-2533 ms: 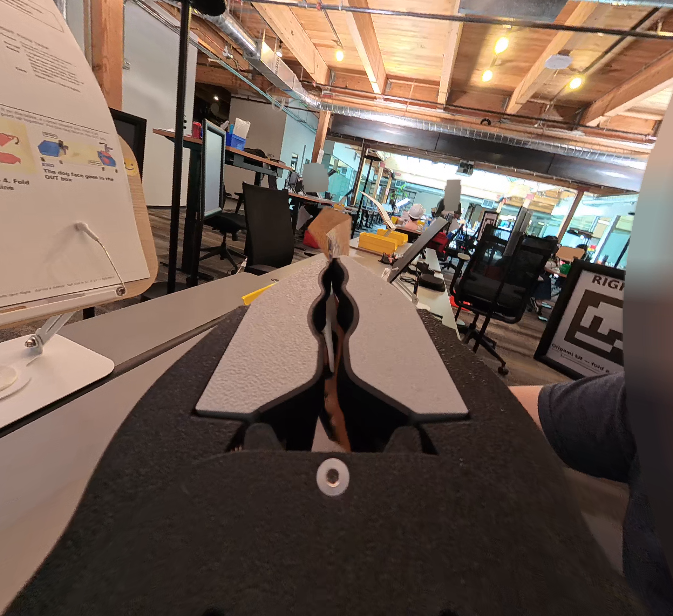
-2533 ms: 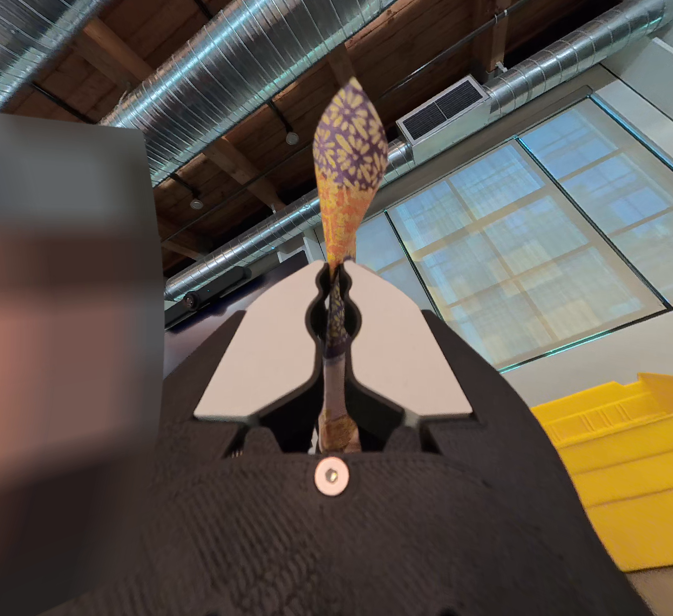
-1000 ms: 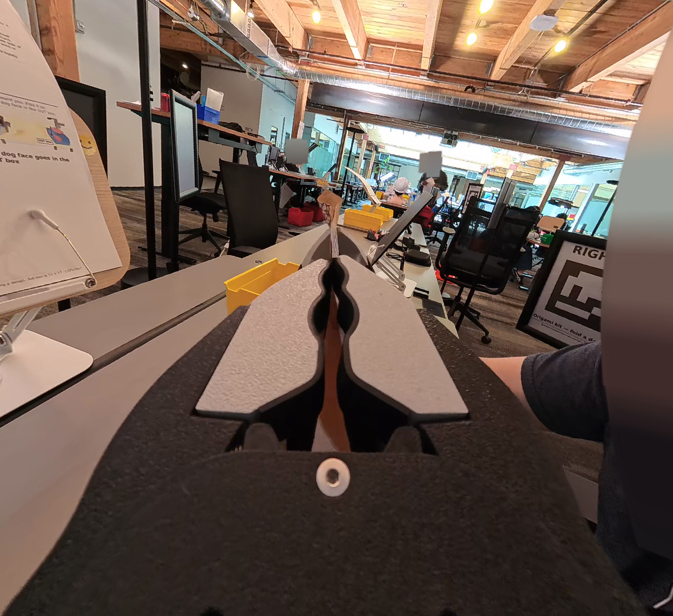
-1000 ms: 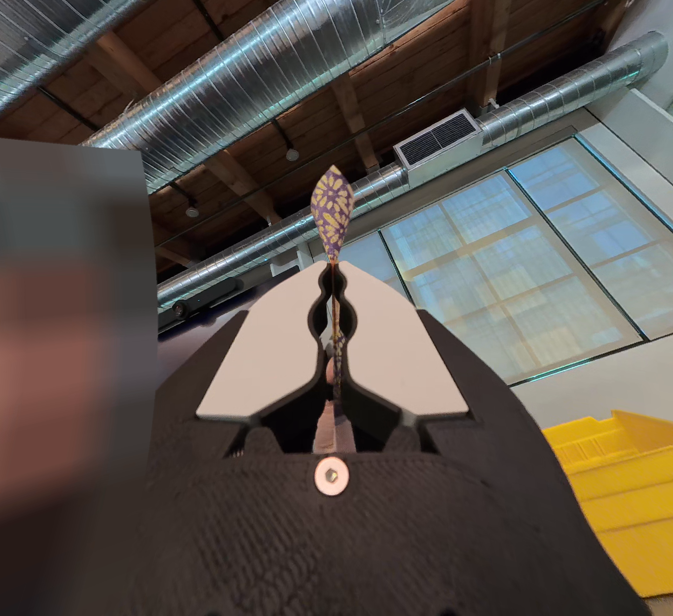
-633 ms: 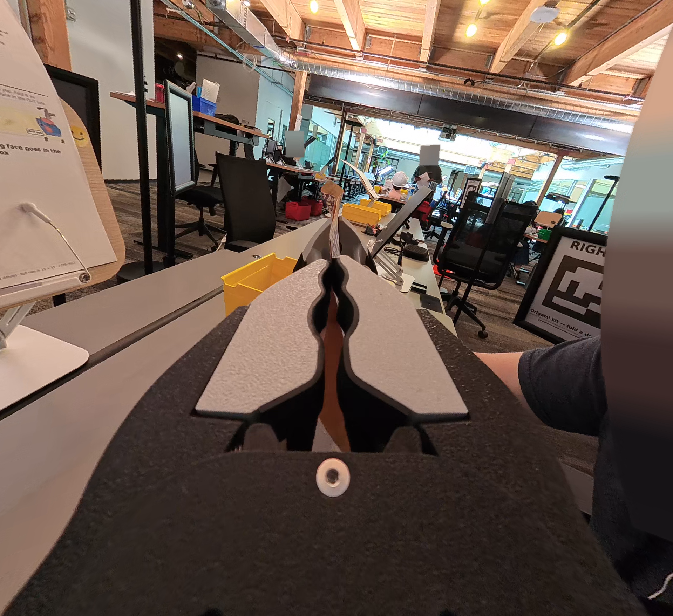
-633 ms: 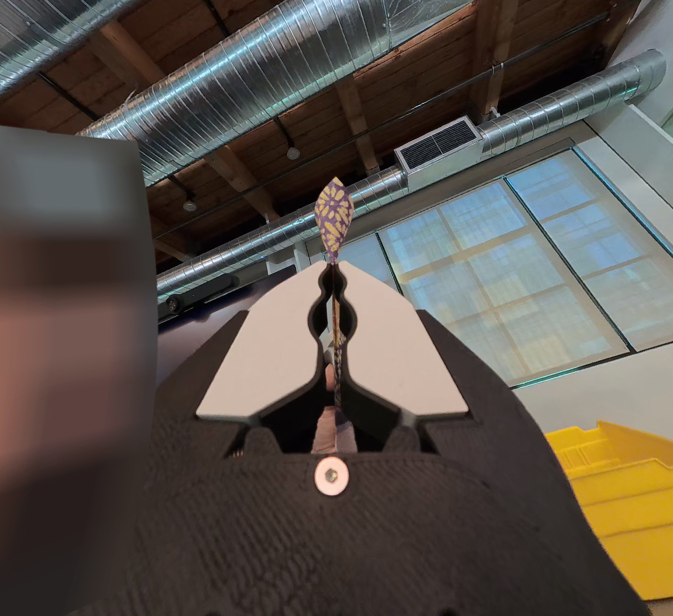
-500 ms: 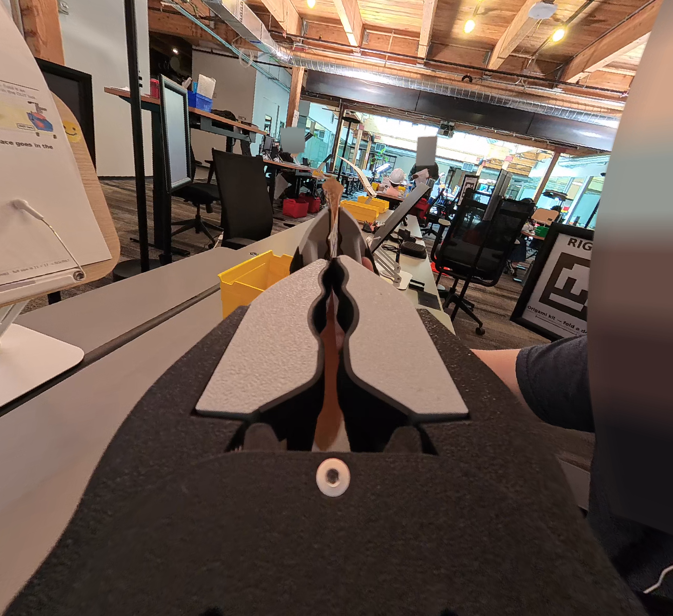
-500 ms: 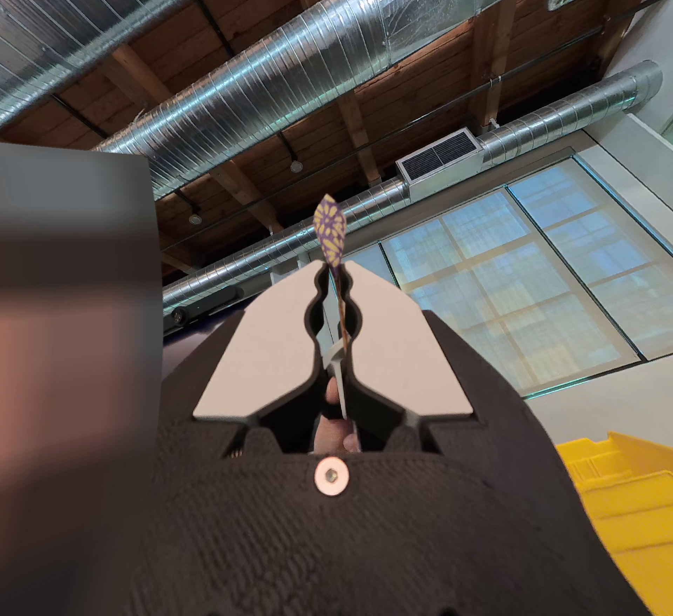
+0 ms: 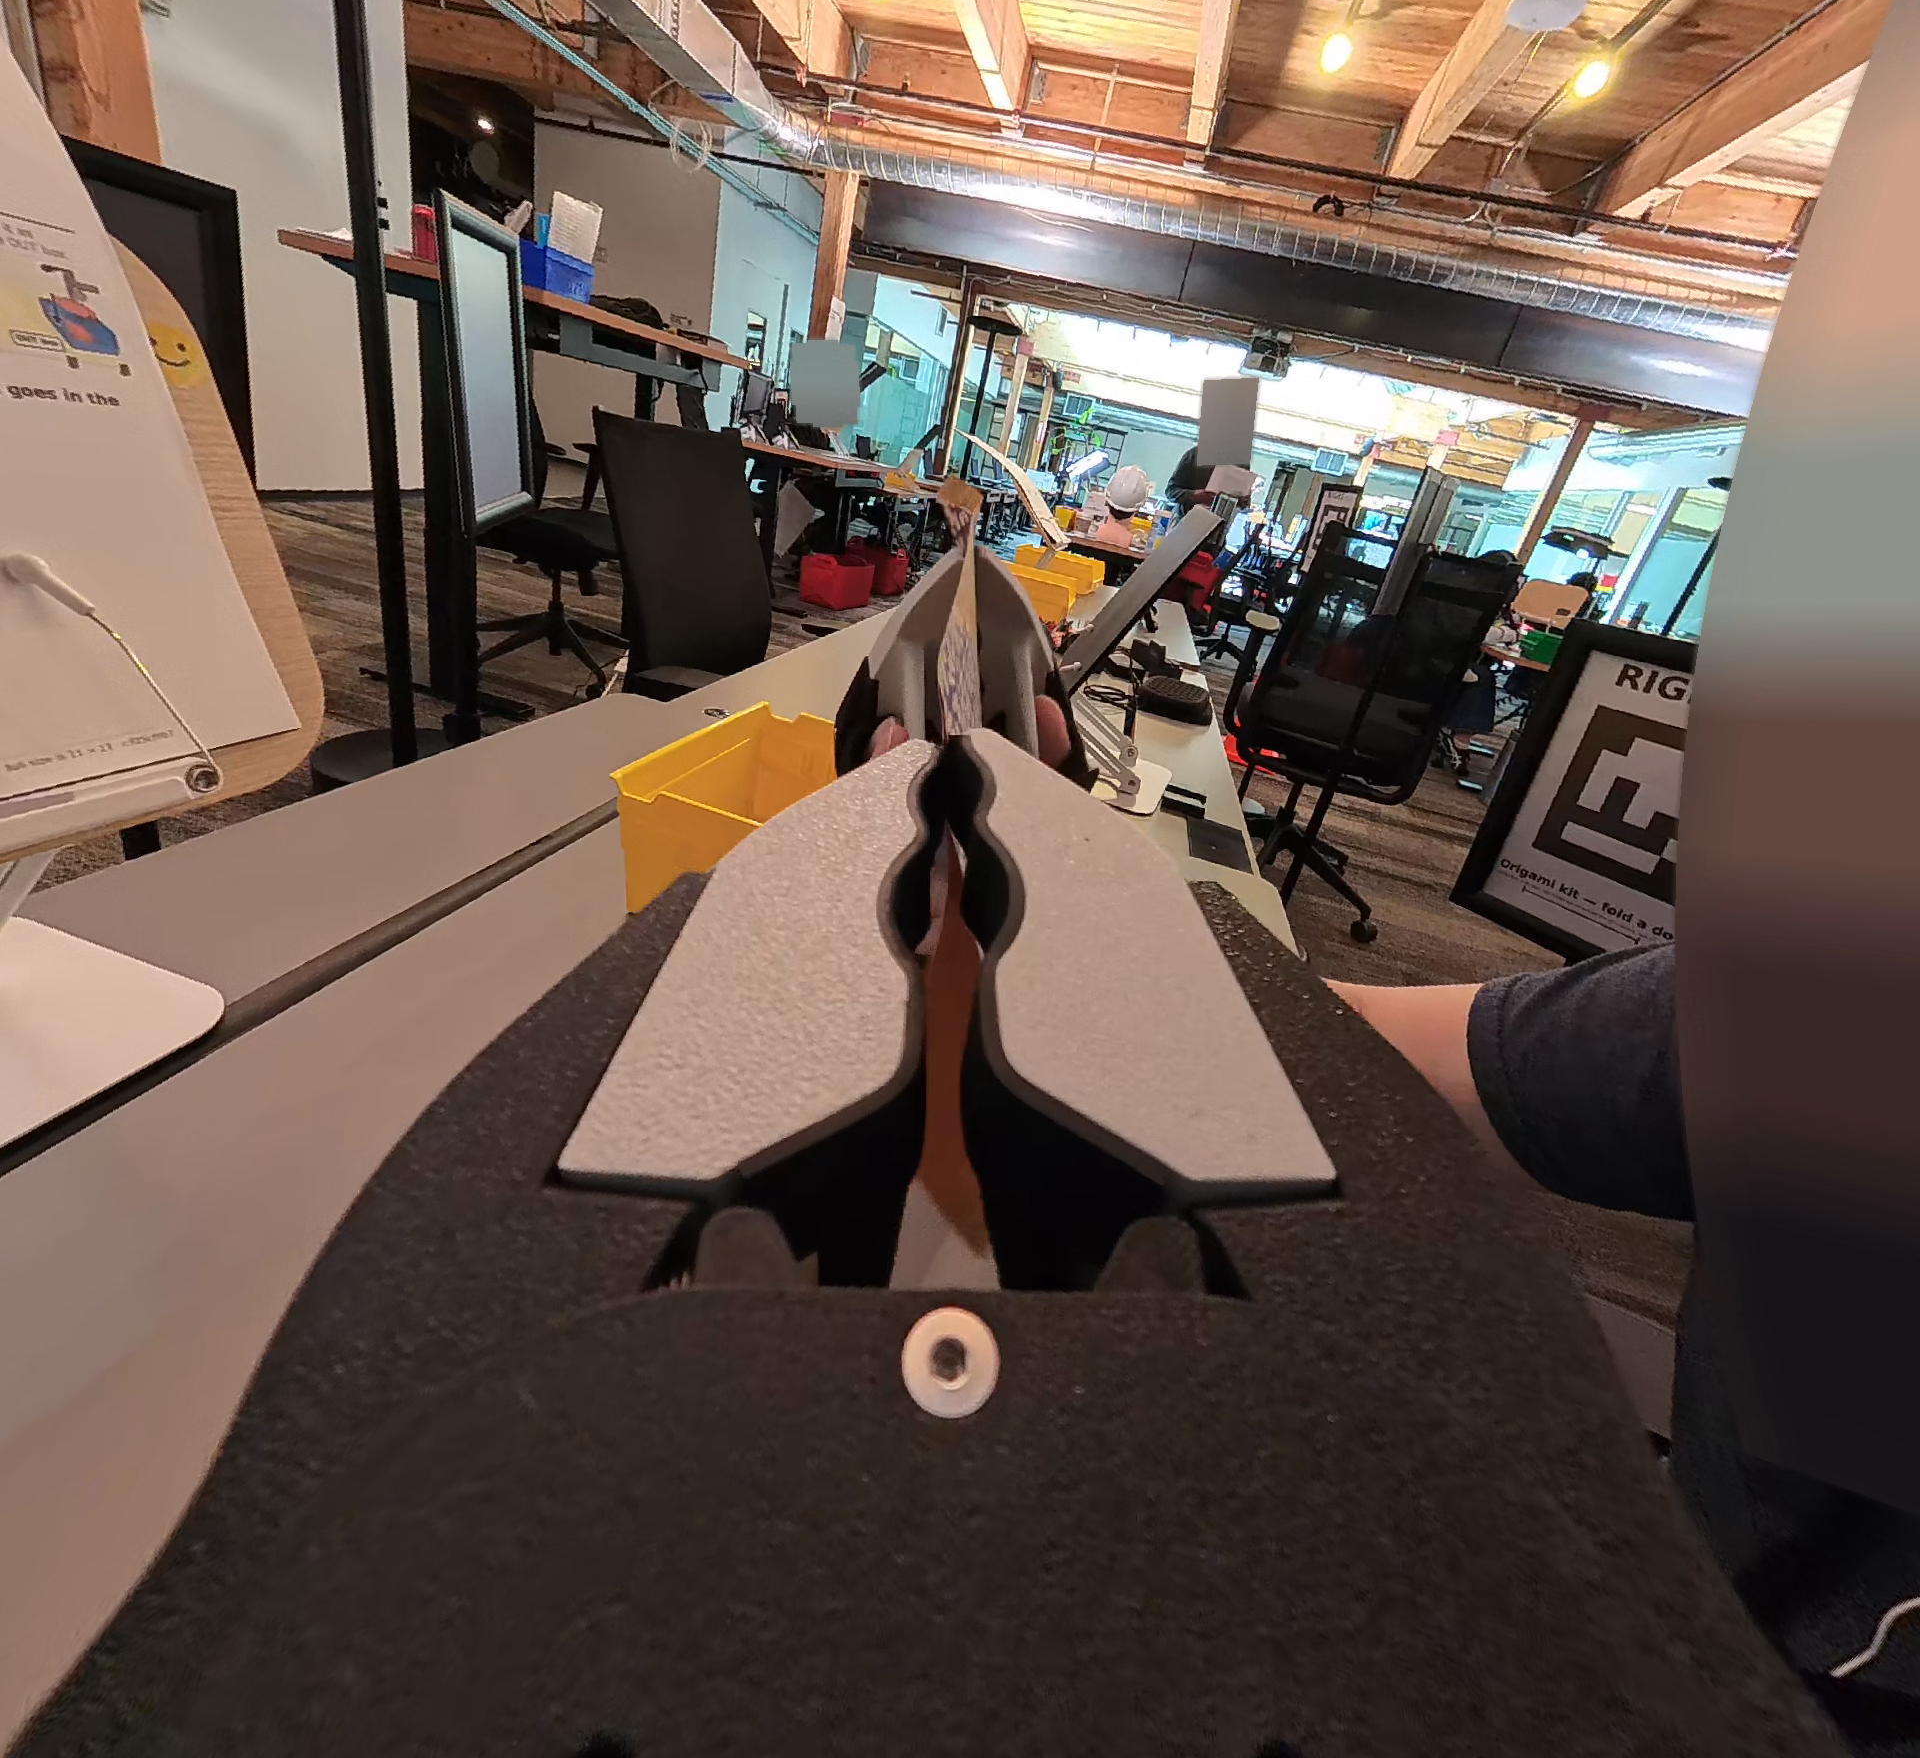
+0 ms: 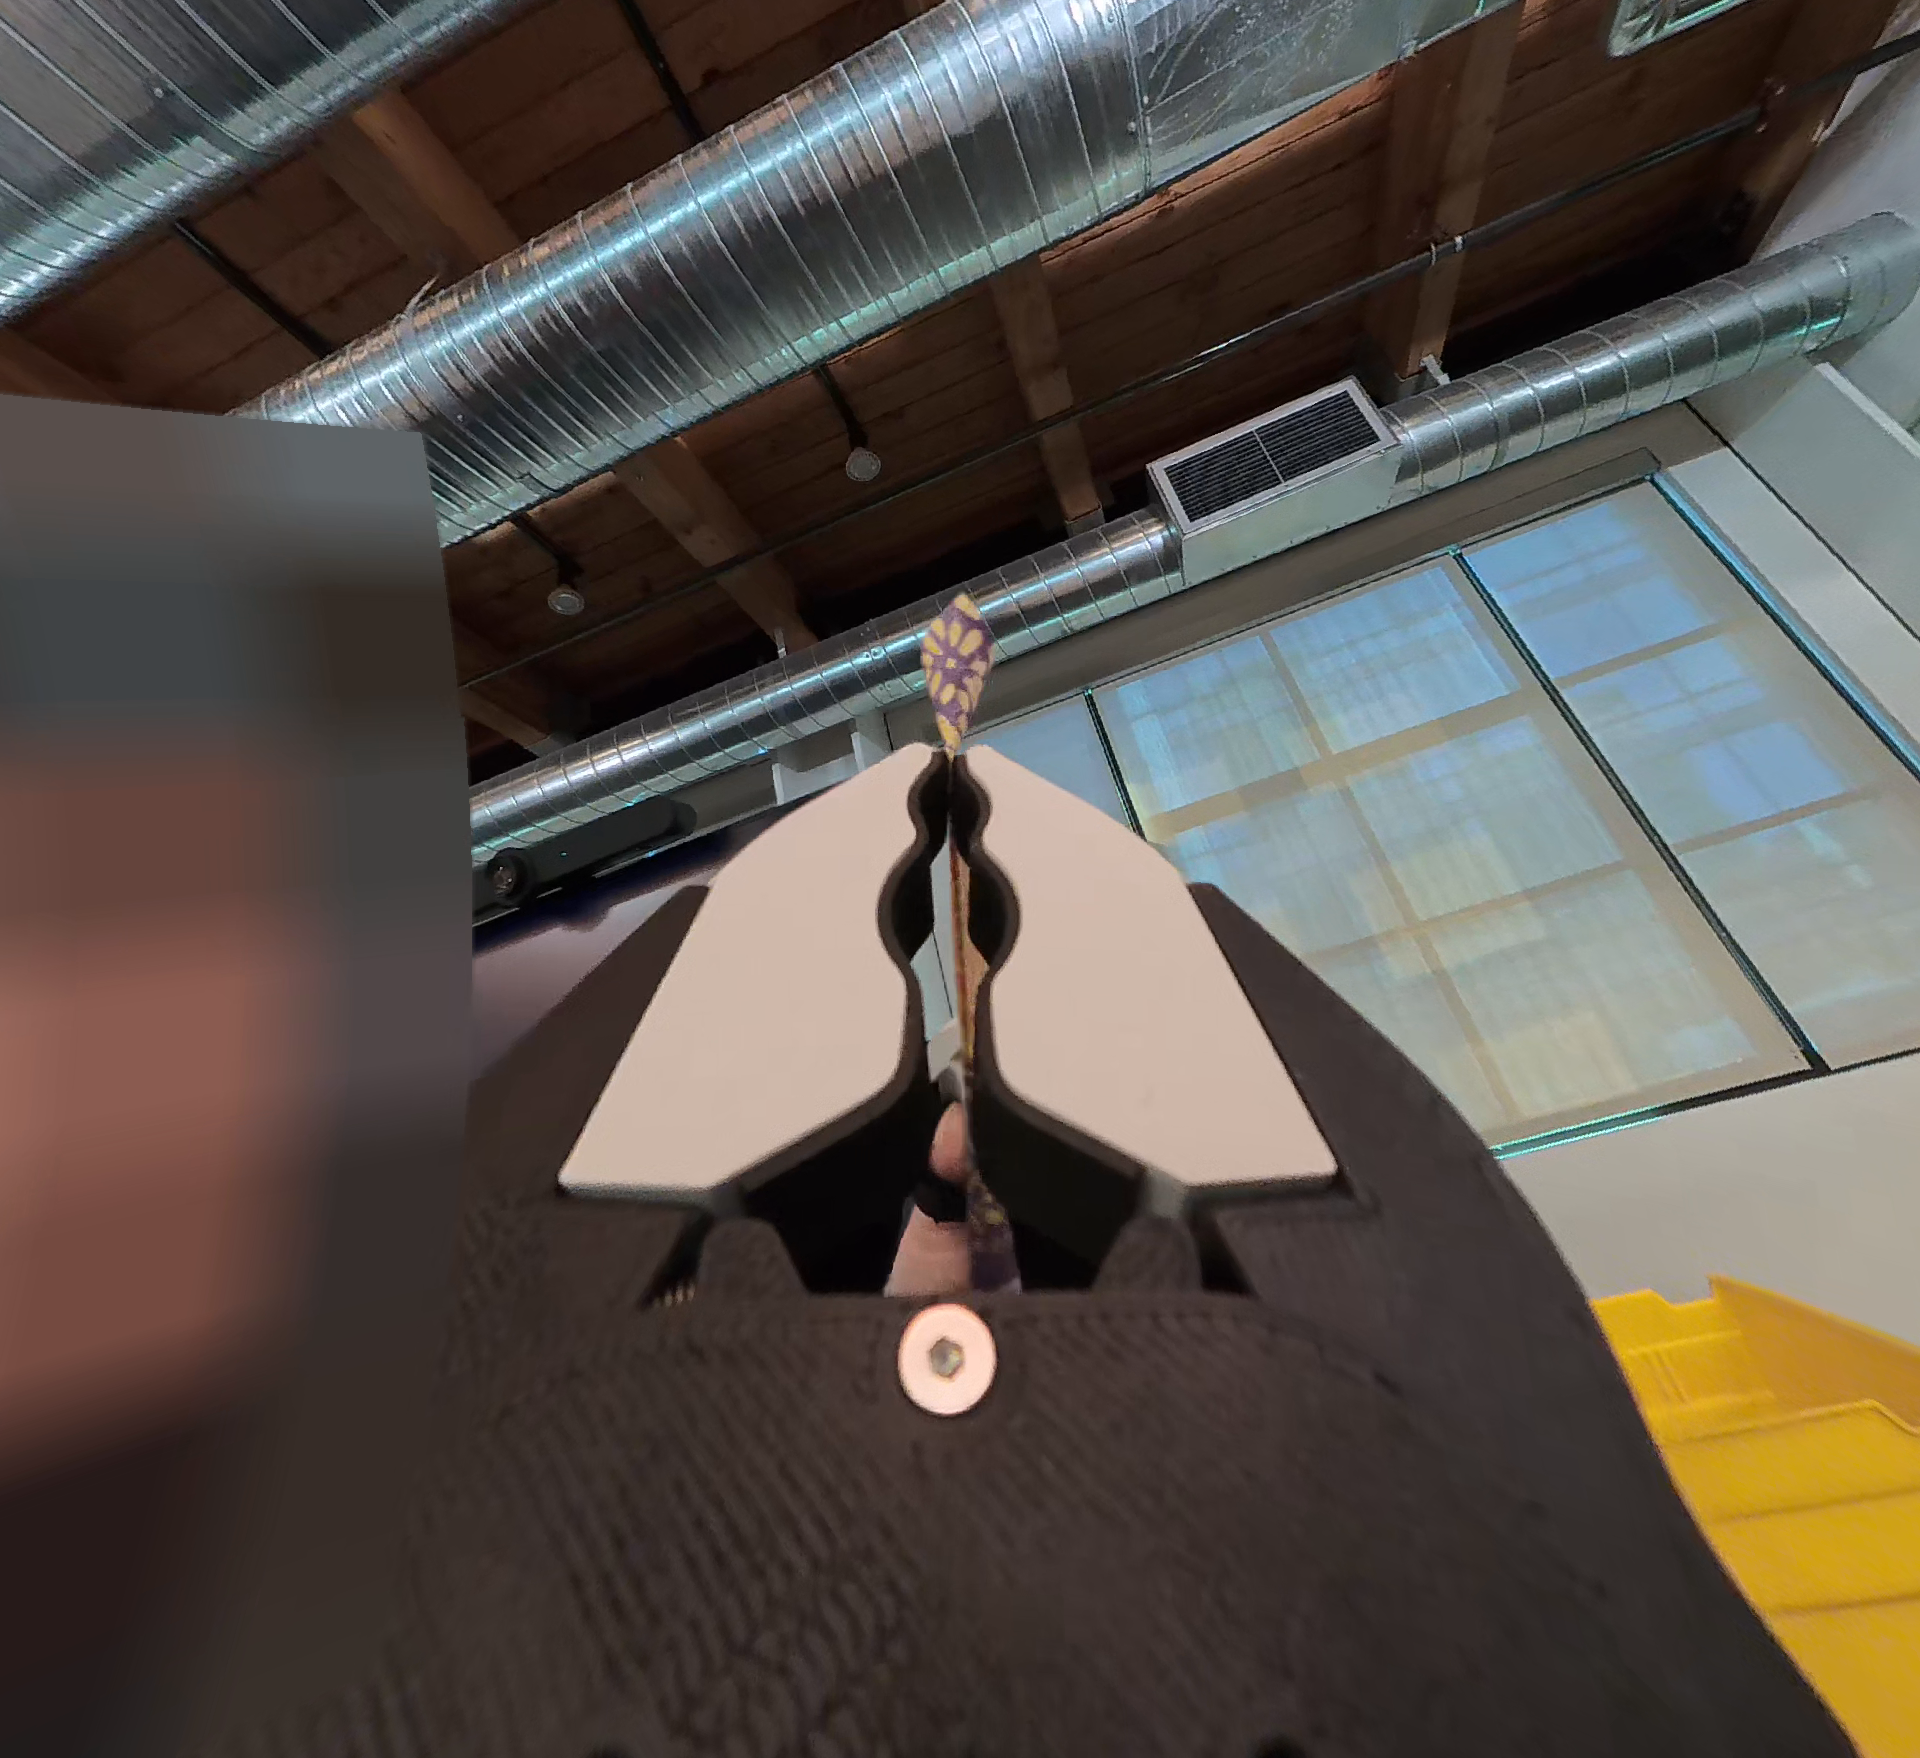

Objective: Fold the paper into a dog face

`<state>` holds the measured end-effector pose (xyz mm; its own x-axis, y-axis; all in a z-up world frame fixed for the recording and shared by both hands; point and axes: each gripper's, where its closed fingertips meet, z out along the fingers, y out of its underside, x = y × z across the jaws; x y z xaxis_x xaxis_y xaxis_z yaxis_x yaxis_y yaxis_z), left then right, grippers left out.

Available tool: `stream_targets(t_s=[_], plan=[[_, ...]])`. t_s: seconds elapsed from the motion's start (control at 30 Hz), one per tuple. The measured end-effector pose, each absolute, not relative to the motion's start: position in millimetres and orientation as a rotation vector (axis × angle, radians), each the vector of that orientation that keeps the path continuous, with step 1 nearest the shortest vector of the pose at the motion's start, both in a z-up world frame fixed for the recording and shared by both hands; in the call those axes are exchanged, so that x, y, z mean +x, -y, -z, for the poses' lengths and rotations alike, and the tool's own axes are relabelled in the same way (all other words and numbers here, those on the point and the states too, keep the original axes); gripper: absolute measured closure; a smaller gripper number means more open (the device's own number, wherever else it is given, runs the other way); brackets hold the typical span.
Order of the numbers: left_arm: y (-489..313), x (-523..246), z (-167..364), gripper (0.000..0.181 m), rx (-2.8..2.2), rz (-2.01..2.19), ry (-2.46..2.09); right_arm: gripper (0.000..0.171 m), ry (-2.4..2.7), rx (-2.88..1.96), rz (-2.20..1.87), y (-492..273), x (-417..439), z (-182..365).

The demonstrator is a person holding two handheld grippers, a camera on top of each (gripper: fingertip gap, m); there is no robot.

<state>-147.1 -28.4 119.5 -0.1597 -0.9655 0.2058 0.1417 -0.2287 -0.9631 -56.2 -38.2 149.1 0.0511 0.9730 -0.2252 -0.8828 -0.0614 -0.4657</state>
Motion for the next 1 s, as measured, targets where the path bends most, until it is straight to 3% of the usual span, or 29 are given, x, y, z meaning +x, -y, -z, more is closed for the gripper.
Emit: stream_targets(t_s=[0.4,1.0], plan=[[29.2,-144.8,-116.7,0.181,-1.181,1.553,-1.089,0.165,0.166,-0.540,-1.548,40.2,-45.2,-156.0],[32.7,-142.0,-113.8,0.181,-1.186,1.563,-1.112,0.170,0.175,-0.561,-1.486,41.7,-37.4,-161.1]])
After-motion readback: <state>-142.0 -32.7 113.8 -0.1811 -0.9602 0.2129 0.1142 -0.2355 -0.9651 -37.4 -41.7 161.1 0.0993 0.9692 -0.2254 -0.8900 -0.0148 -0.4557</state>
